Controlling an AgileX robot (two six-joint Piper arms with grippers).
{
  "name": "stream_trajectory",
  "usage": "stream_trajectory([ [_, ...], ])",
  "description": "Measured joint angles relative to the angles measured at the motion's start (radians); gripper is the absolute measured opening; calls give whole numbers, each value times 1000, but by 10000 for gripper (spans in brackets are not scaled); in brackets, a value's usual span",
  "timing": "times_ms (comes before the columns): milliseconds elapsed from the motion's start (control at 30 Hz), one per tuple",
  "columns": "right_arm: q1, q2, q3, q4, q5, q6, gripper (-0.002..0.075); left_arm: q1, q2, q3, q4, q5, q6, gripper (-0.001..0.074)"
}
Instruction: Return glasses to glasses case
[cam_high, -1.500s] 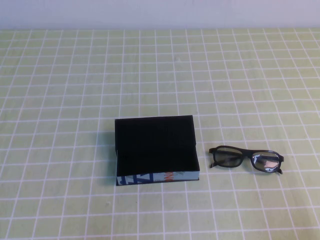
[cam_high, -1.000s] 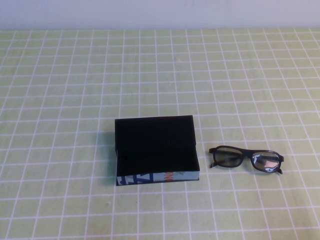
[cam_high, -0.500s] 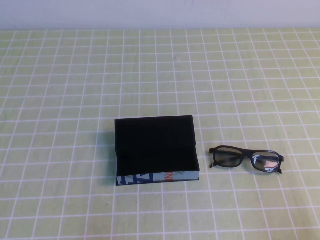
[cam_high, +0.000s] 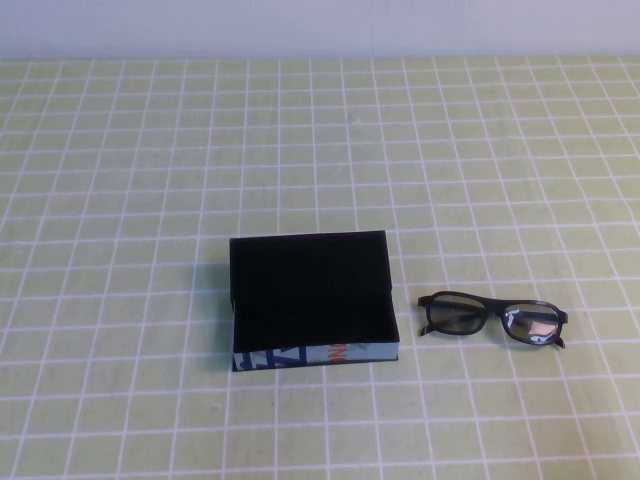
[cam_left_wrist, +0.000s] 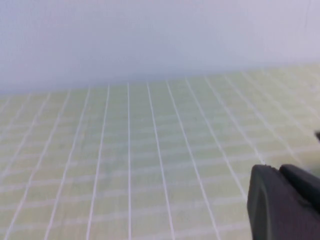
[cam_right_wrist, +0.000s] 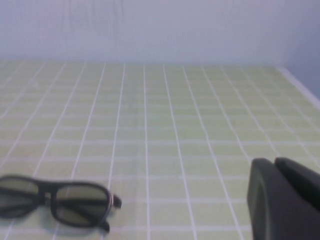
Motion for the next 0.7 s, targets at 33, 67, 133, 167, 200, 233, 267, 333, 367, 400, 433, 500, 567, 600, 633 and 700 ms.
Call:
stream_trajectory([
  [33,0,0,0,0,-40,0,-18,0,0,0,0,-58,-8,-3],
  [67,0,0,0,0,-83,0,-18,0,0,0,0,-120,-15,-3],
  [133,0,0,0,0,-176,0,-18,0,0,0,0,-247,-37,-3],
  [167,0,0,0,0,-212,0,-18,0,0,0,0,-293,-42,-3],
  [200,0,0,0,0,-255,0,-18,0,0,0,0,-341,-47,-3],
  [233,0,0,0,0,-291,0,-18,0,0,0,0,-377,-49,-3],
  [267,0,0,0,0,-314,0,-18,0,0,0,0,-400,-51,-3],
  [333,0,0,0,0,-350,0,-18,0,0,0,0,-425,-53,-3],
  [367,0,0,0,0,-354,0,-18,0,0,0,0,-429,-53,-3],
  [400,0,0,0,0,-362,0,-18,0,0,0,0,-434,-53,-3],
  [433,0,0,0,0,-371,0,-18,0,0,0,0,-434,-53,-3],
  [500,0,0,0,0,-387,0,-18,0,0,0,0,-449,-53,-3],
  [567,0,0,2,7,-431,0,-18,0,0,0,0,-496,-65,-3],
  [600,0,0,1,7,-472,0,-18,0,0,0,0,-535,-72,-3],
  [633,0,0,1,7,-528,0,-18,0,0,0,0,-580,-82,-3],
  [700,0,0,1,9,-678,8,-18,0,0,0,0,-691,-110,-3],
])
